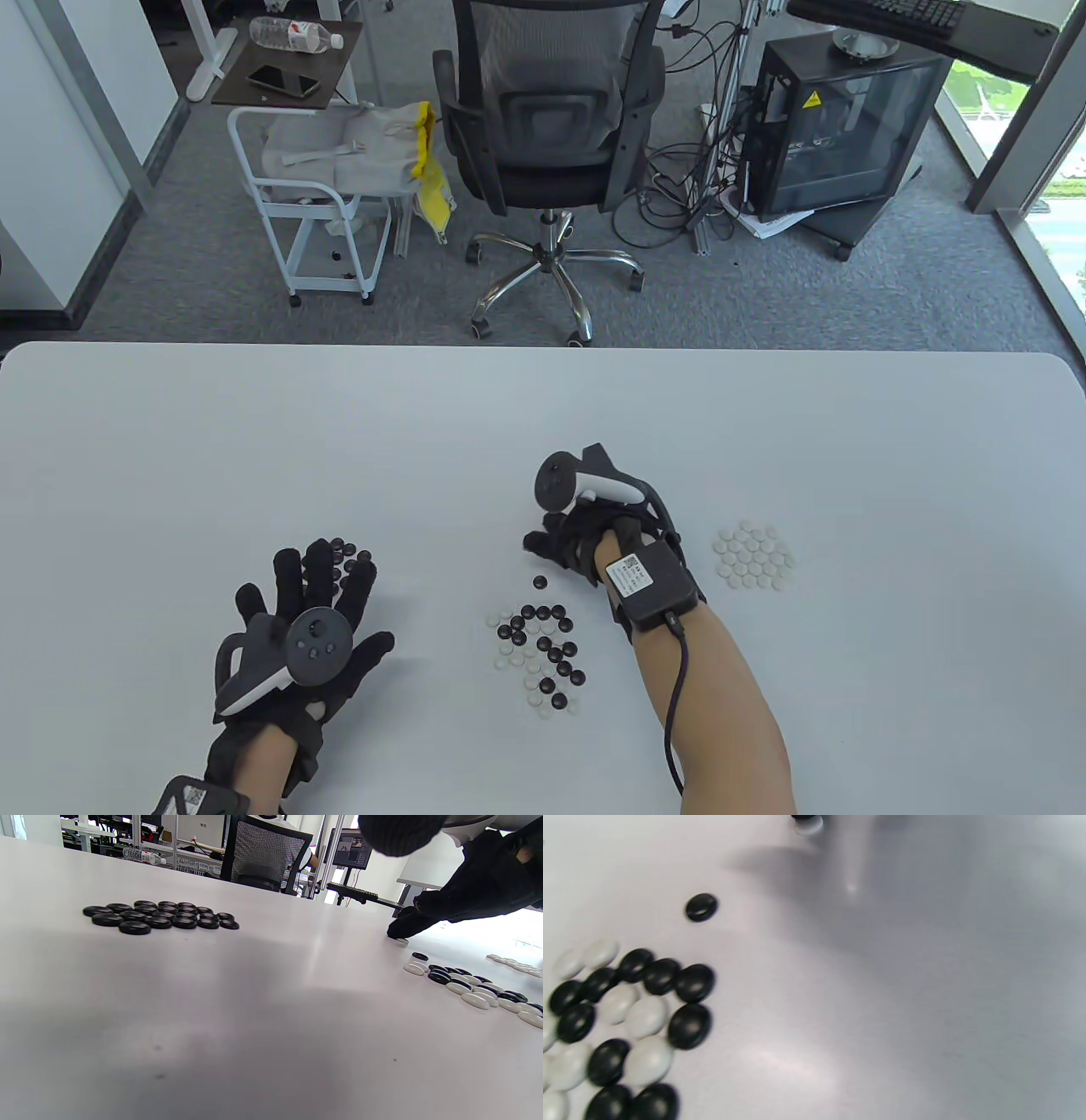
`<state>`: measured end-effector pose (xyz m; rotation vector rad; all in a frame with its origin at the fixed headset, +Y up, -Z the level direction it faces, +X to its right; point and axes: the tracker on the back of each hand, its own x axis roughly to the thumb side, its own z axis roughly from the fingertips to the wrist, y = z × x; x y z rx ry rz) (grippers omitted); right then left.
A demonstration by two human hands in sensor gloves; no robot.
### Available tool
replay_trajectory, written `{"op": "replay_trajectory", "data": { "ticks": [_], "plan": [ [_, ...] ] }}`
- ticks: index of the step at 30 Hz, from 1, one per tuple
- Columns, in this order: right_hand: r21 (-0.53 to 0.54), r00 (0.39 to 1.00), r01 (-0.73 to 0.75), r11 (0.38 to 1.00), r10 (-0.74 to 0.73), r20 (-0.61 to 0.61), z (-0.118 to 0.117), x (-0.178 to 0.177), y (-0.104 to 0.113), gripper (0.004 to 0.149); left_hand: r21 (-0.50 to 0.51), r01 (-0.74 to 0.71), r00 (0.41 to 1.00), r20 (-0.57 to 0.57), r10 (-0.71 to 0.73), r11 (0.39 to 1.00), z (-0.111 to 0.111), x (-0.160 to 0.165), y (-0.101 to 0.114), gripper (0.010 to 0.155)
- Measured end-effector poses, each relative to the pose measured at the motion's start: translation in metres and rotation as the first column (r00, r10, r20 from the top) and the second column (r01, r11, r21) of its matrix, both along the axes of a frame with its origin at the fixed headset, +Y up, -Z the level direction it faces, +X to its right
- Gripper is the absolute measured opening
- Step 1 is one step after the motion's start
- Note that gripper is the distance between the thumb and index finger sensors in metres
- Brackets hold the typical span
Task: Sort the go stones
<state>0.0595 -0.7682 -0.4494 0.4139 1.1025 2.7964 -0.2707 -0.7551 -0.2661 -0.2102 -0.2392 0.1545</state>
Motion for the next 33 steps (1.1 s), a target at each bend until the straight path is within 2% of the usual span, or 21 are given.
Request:
{"op": "replay_trajectory", "data": {
  "ticks": [6, 9, 13, 24, 30, 33],
  "plan": [
    [-0.021, 0.972, -0.068, 0.997, 0.071, 0.223, -0.011, 0.089, 0.004, 0.075, -0.005, -0.012, 1.000, -0.005, 0.012, 1.000, -0.001, -0.002, 0.000, 0.081],
    [-0.026, 0.955, -0.060, 0.998, 0.065, 0.290, -0.010, 0.119, 0.003, 0.075, -0.007, -0.008, 1.000, -0.001, 0.008, 1.000, -0.001, -0.001, 0.000, 0.081],
    [0.005, 0.943, -0.075, 0.997, 0.069, 0.325, -0.008, 0.140, 0.002, 0.076, -0.008, 0.000, 1.000, 0.005, 0.000, 1.000, -0.002, 0.001, -0.001, 0.081],
    [-0.010, 0.929, -0.099, 0.995, 0.096, 0.357, -0.002, 0.161, 0.006, 0.075, -0.018, 0.009, 1.000, 0.003, -0.009, 1.000, -0.002, 0.002, -0.002, 0.081],
    [-0.036, 0.921, -0.142, 0.989, 0.145, 0.361, -0.002, 0.162, 0.010, 0.076, -0.019, 0.009, 1.000, 0.001, -0.009, 1.000, -0.002, 0.002, -0.002, 0.081],
    [-0.013, 0.942, -0.136, 0.991, 0.133, 0.308, -0.002, 0.150, 0.018, 0.076, -0.023, 0.006, 1.000, -0.002, -0.006, 1.000, -0.003, 0.001, -0.002, 0.081]
  ]
}}
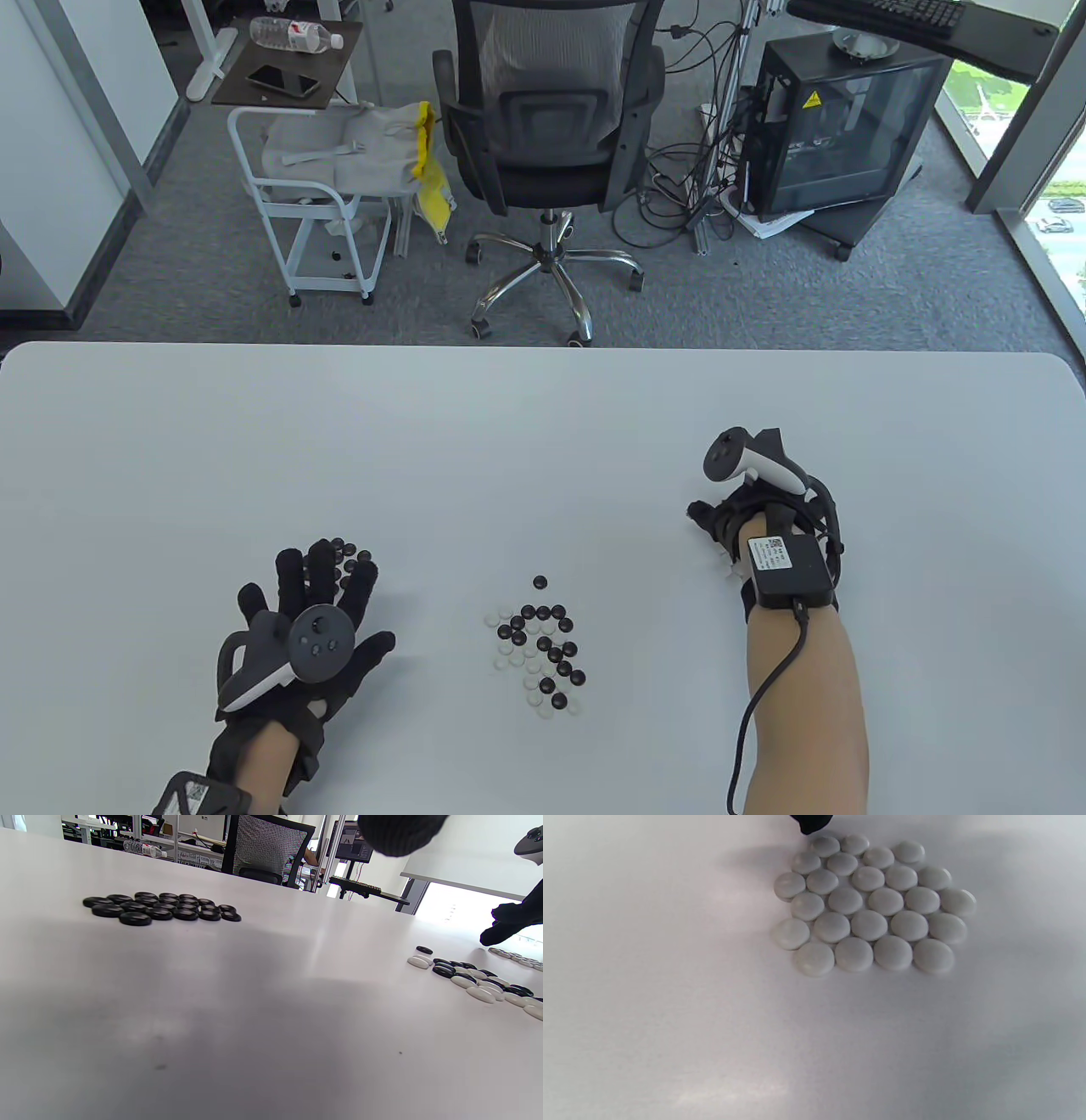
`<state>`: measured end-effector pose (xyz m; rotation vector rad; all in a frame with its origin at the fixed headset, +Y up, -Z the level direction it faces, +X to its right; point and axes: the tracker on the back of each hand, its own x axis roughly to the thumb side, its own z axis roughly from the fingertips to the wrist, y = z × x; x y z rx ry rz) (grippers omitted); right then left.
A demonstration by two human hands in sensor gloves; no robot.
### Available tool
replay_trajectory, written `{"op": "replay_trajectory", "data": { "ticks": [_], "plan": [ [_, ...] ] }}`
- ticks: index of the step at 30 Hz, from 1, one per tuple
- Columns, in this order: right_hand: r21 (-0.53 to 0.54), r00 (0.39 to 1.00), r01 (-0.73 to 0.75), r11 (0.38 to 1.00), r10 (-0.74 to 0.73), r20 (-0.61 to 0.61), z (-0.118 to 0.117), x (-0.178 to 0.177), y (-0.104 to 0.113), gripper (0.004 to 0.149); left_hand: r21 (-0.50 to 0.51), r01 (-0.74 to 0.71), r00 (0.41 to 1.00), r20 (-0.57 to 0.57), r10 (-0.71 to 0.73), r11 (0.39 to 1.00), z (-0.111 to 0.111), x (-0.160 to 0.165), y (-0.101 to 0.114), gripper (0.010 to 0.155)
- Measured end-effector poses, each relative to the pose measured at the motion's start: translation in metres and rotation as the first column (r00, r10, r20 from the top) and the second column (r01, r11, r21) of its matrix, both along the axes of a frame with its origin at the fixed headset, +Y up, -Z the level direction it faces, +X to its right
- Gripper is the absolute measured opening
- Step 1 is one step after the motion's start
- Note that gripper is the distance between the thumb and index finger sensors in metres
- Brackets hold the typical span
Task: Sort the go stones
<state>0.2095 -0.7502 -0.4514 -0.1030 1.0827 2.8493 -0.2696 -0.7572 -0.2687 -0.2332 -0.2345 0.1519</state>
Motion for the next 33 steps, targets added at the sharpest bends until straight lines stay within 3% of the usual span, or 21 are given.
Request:
{"op": "replay_trajectory", "data": {
  "ticks": [4, 9, 15, 18, 25, 33],
  "plan": [
    [0.021, 0.979, 0.123, 0.992, -0.118, -0.165, 0.005, -0.039, 0.014, 0.074, 0.002, 0.002, 1.000, 0.002, -0.002, 1.000, 0.000, 0.001, 0.000, 0.081],
    [-0.073, 0.849, 0.260, 0.963, -0.264, -0.457, 0.032, -0.111, 0.021, 0.072, -0.004, 0.007, 1.000, 0.001, -0.007, 1.000, 0.000, 0.001, -0.001, 0.081],
    [-0.179, 0.696, 0.278, 0.944, -0.326, -0.640, 0.073, -0.184, 0.002, 0.073, -0.002, 0.008, 1.000, 0.001, -0.008, 1.000, 0.000, 0.001, -0.001, 0.081],
    [-0.210, 0.672, 0.268, 0.940, -0.339, -0.658, 0.079, -0.201, -0.008, 0.074, 0.001, 0.005, 1.000, 0.001, -0.005, 1.000, 0.001, 0.001, -0.001, 0.081],
    [-0.179, 0.720, 0.267, 0.947, -0.320, -0.616, 0.066, -0.214, -0.022, 0.073, 0.010, -0.013, 1.000, -0.004, 0.013, 1.000, 0.001, -0.002, 0.001, 0.081],
    [-0.015, 0.884, 0.188, 0.982, -0.176, -0.433, 0.016, -0.171, -0.017, 0.072, 0.003, -0.006, 1.000, -0.002, 0.006, 1.000, 0.001, -0.001, 0.001, 0.081]
  ]
}}
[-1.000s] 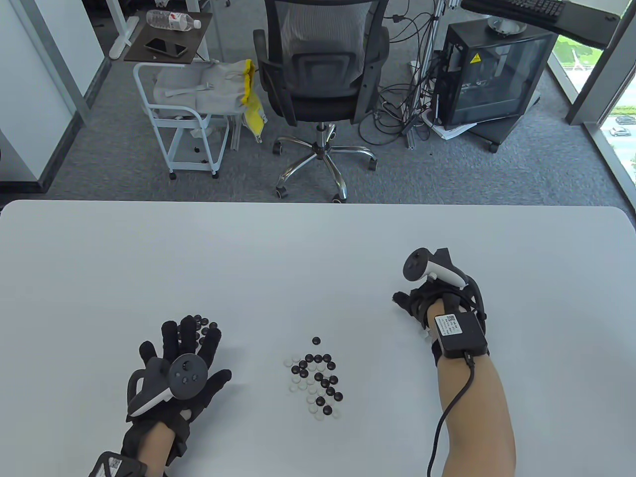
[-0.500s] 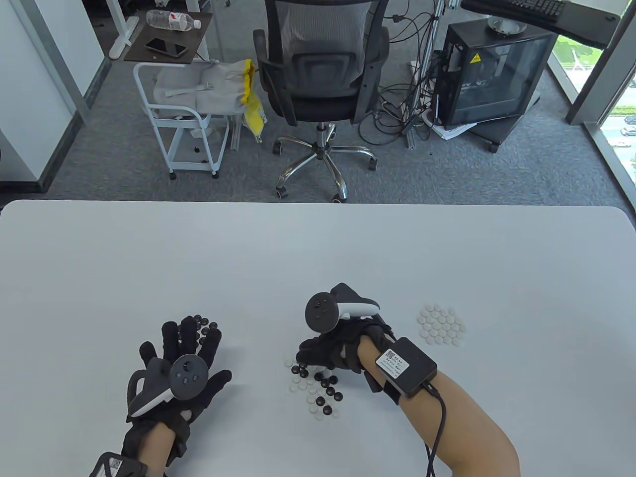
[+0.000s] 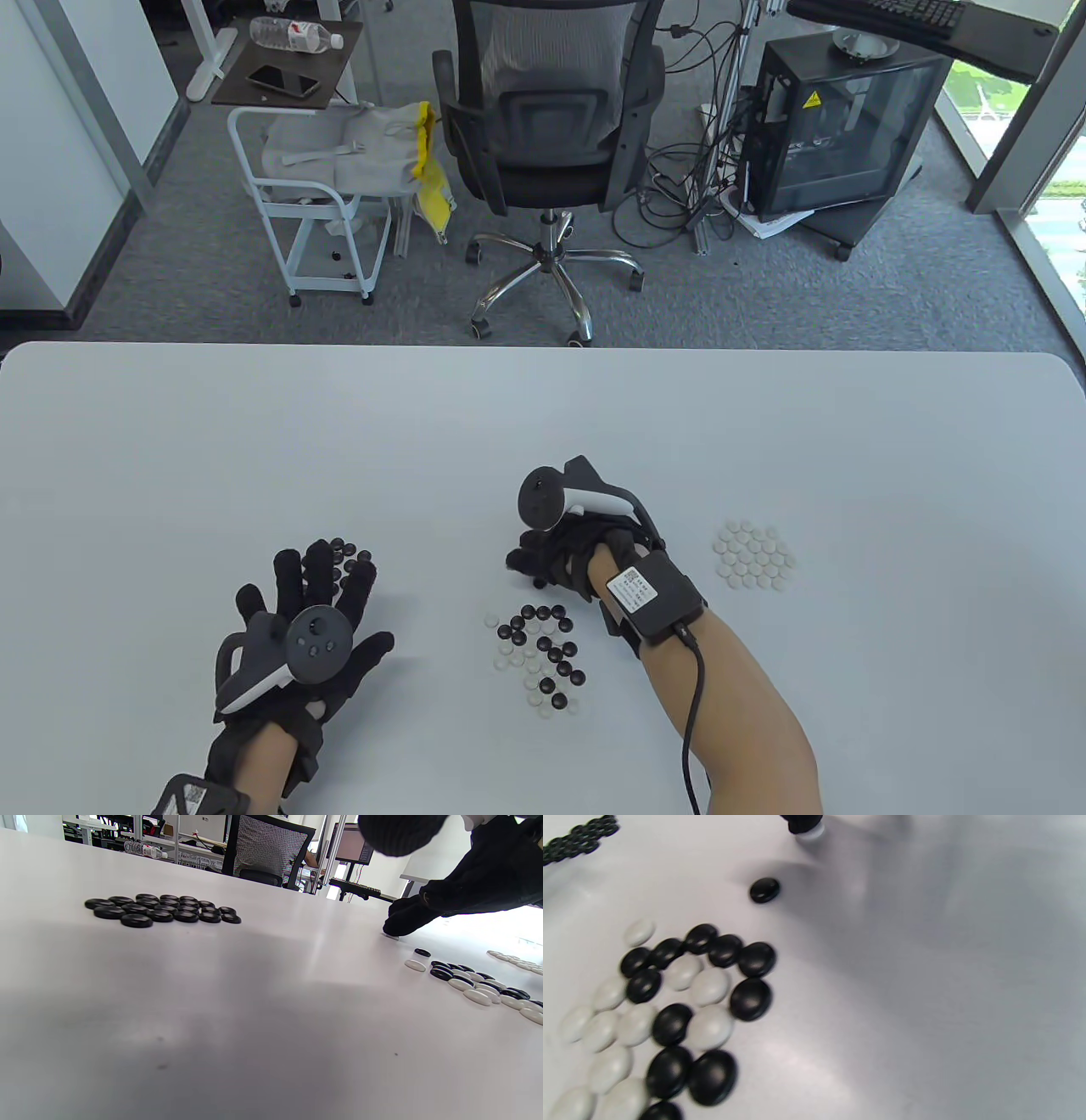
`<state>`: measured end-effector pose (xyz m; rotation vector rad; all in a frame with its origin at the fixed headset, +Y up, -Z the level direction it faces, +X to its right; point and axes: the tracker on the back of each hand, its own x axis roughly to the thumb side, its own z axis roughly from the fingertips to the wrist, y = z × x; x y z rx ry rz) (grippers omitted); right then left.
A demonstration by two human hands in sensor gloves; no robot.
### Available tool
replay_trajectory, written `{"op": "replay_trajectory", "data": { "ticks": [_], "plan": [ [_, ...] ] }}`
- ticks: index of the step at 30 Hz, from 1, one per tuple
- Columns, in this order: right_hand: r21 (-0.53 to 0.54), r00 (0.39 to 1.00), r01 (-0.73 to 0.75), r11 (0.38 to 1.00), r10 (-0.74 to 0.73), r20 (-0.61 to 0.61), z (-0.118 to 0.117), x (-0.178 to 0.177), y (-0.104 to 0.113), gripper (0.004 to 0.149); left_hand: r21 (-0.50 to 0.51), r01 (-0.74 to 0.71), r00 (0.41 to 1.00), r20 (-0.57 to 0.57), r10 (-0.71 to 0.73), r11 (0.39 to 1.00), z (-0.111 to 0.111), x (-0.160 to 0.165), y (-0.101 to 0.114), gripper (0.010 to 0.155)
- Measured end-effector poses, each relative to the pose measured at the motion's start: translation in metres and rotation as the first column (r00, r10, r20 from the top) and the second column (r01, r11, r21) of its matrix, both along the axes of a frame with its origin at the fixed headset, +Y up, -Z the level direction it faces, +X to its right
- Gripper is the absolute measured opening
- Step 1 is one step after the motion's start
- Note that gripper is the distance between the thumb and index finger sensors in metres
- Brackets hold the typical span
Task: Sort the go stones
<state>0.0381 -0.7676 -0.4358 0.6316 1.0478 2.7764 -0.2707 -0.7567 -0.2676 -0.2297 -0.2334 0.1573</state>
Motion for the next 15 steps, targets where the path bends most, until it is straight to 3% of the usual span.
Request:
{"op": "replay_trajectory", "data": {
  "ticks": [5, 11, 15],
  "plan": [
    [-0.003, 0.985, -0.006, 1.000, 0.006, 0.172, -0.014, 0.056, 0.008, 0.069, 0.006, -0.011, 1.000, -0.004, 0.011, 1.000, 0.000, -0.002, 0.001, 0.081],
    [-0.027, 0.969, -0.150, 0.988, 0.153, 0.194, -0.003, 0.107, 0.014, 0.068, 0.012, -0.008, 1.000, -0.001, 0.008, 1.000, 0.000, -0.001, 0.001, 0.081],
    [-0.023, 0.966, -0.172, 0.985, 0.173, 0.194, 0.006, 0.125, 0.015, 0.068, 0.009, -0.001, 1.000, 0.002, 0.001, 1.000, 0.000, 0.000, 0.000, 0.081]
  ]
}}
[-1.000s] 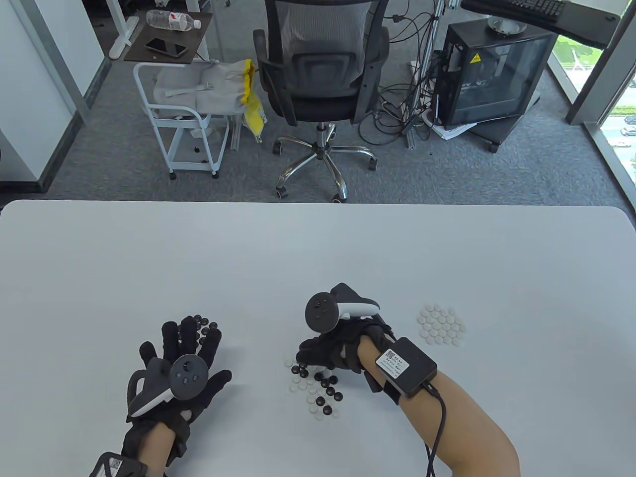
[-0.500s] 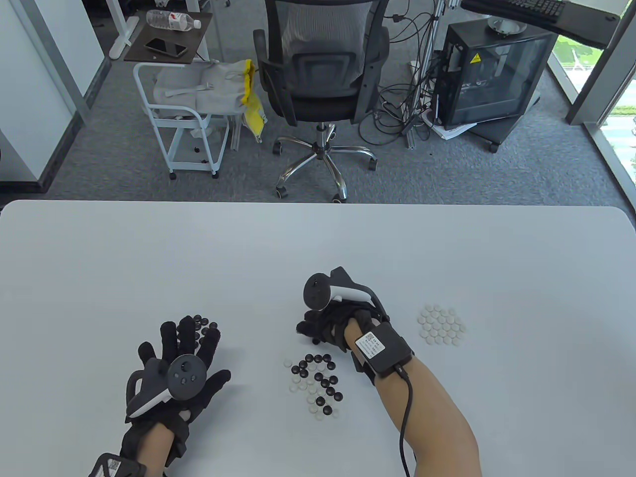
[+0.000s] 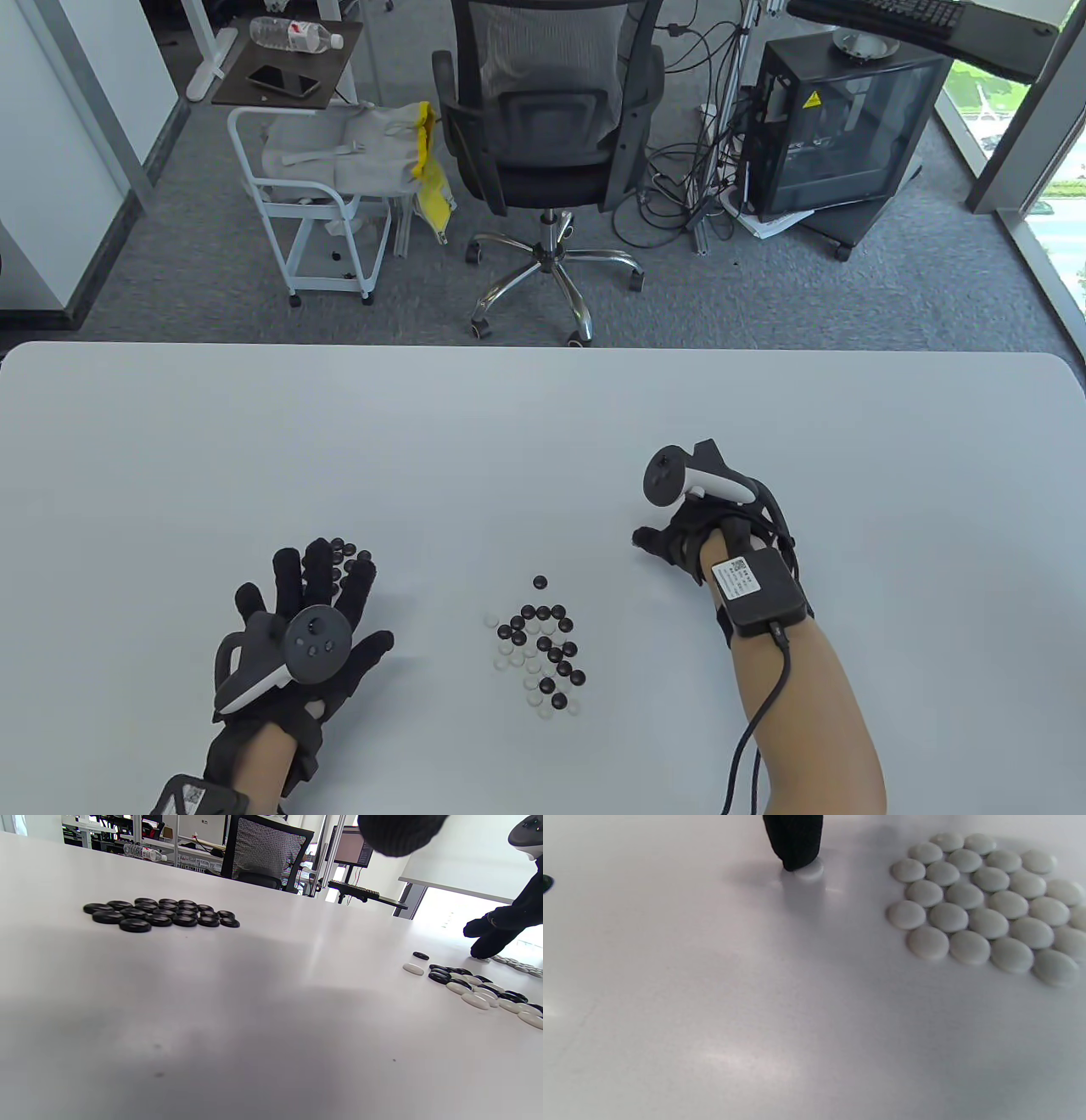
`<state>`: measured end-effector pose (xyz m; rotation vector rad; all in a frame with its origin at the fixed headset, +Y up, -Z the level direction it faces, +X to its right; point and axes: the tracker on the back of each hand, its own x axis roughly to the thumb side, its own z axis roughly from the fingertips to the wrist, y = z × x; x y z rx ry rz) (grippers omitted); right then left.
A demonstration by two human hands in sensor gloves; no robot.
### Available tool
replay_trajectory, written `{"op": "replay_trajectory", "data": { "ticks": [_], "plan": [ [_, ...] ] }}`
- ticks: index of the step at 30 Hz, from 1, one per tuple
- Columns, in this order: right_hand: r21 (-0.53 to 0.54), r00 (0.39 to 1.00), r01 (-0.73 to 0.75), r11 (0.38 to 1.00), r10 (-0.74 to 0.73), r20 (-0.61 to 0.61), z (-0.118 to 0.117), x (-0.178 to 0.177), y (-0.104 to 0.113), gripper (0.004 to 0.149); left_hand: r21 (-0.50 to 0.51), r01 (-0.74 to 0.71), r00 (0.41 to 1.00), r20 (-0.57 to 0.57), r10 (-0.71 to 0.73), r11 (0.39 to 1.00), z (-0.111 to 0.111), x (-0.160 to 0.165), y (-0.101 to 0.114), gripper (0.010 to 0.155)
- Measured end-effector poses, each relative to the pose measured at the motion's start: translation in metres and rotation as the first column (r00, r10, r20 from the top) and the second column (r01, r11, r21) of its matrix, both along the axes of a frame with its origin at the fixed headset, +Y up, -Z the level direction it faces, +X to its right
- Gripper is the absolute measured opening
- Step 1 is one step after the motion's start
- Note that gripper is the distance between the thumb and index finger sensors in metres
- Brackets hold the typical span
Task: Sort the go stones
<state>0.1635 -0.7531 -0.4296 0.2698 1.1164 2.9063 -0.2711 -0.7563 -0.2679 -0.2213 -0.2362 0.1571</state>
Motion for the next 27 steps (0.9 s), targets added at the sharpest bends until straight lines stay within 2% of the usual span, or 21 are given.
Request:
{"op": "replay_trajectory", "data": {
  "ticks": [10, 13, 16, 19, 22, 27],
  "plan": [
    [0.019, 0.997, -0.042, 0.999, 0.041, 0.059, 0.006, 0.030, 0.001, 0.067, -0.004, 0.000, 1.000, -0.002, 0.000, 1.000, 0.000, 0.000, 0.000, 0.081],
    [0.014, 0.997, 0.026, 1.000, -0.027, 0.066, 0.007, 0.027, 0.005, 0.068, -0.003, -0.001, 1.000, -0.003, 0.001, 1.000, 0.000, 0.000, 0.000, 0.081],
    [0.036, 0.996, 0.089, 0.995, -0.088, -0.007, 0.012, 0.007, 0.016, 0.067, -0.004, 0.000, 1.000, -0.002, 0.000, 1.000, 0.000, 0.000, 0.000, 0.081],
    [0.012, 0.981, 0.153, 0.988, -0.150, -0.127, 0.021, -0.022, 0.024, 0.067, -0.009, 0.004, 1.000, -0.003, -0.004, 1.000, 0.000, 0.001, 0.000, 0.081],
    [-0.031, 0.943, 0.225, 0.974, -0.225, -0.243, 0.036, -0.059, 0.027, 0.067, -0.009, 0.005, 1.000, -0.003, -0.005, 1.000, 0.000, 0.001, 0.000, 0.081],
    [-0.092, 0.859, 0.252, 0.963, -0.267, -0.437, 0.064, -0.118, 0.023, 0.069, -0.006, 0.006, 1.000, -0.001, -0.006, 1.000, 0.000, 0.001, 0.000, 0.081]
  ]
}}
